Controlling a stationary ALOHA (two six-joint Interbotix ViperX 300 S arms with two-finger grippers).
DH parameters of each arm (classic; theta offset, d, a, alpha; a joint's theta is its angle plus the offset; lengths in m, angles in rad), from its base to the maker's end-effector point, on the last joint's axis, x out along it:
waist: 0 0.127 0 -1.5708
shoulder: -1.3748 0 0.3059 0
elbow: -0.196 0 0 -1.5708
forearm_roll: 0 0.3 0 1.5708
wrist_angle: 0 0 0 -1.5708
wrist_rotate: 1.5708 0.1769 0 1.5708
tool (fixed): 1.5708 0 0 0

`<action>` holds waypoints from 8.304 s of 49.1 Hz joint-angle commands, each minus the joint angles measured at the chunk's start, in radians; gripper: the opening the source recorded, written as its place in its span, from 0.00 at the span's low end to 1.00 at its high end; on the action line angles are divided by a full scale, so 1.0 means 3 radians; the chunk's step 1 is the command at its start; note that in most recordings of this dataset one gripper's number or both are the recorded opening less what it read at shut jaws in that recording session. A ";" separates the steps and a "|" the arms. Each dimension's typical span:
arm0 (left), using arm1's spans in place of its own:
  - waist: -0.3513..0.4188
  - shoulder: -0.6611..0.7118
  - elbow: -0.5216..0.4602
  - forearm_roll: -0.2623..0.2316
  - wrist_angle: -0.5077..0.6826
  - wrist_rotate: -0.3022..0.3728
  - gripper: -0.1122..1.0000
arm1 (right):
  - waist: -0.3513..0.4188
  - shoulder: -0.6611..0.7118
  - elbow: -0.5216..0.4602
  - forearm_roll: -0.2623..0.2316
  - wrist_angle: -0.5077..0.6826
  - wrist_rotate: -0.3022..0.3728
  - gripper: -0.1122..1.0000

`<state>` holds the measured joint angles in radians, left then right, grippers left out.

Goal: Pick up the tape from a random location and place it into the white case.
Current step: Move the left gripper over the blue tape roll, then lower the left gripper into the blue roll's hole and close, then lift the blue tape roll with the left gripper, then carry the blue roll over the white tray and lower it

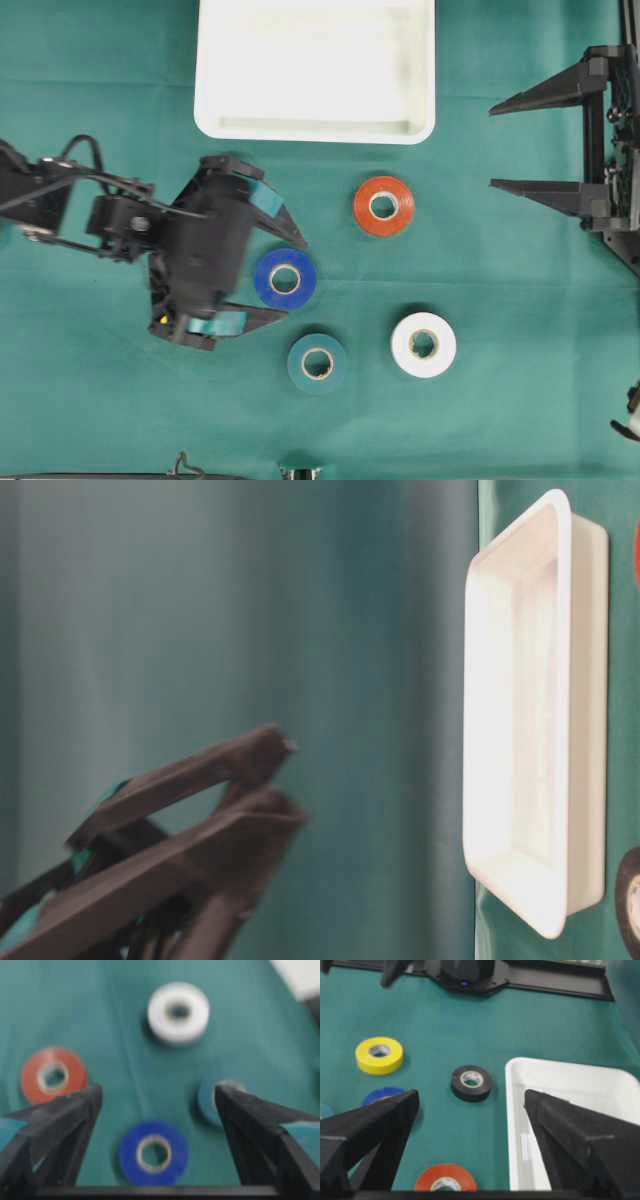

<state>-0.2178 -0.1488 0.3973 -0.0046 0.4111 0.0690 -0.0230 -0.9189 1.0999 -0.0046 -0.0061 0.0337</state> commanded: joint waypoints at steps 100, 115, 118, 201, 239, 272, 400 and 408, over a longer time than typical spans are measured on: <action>-0.0051 0.0813 -0.0307 0.0000 0.0701 -0.0015 0.99 | -0.0005 0.0046 -0.0123 -0.0005 0.0097 0.0000 0.93; -0.0082 0.0900 -0.0123 0.0000 0.0414 -0.0051 0.99 | -0.0005 0.0051 -0.0118 -0.0005 0.0097 0.0000 0.93; -0.0087 0.0946 -0.0107 0.0000 0.0378 -0.0051 0.99 | -0.0005 0.0051 -0.0123 -0.0005 0.0097 0.0000 0.93; -0.0087 0.1386 -0.0107 0.0015 0.0118 -0.0041 0.31 | -0.0005 0.0097 -0.0112 -0.0005 0.0123 -0.0005 0.93; -0.0102 0.0910 -0.0143 0.0010 0.0445 -0.0046 0.31 | -0.0005 0.0097 -0.0118 -0.0005 0.0153 -0.0005 0.93; -0.0143 0.0465 -0.0828 0.0015 0.1483 -0.0046 0.31 | -0.0005 0.0092 -0.0123 -0.0010 0.0159 -0.0005 0.93; 0.1406 0.0138 -0.0992 0.0046 0.1749 -0.0005 0.31 | -0.0005 0.0092 -0.0143 -0.0026 0.0159 -0.0010 0.93; 0.1626 0.0138 -0.0987 0.0046 0.1749 -0.0005 0.31 | -0.0005 0.0097 -0.0148 -0.0036 0.0159 -0.0010 0.93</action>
<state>0.2485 -0.0721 0.1150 0.0061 0.9419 0.0660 -0.0230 -0.8943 1.0845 -0.0138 0.0460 0.0322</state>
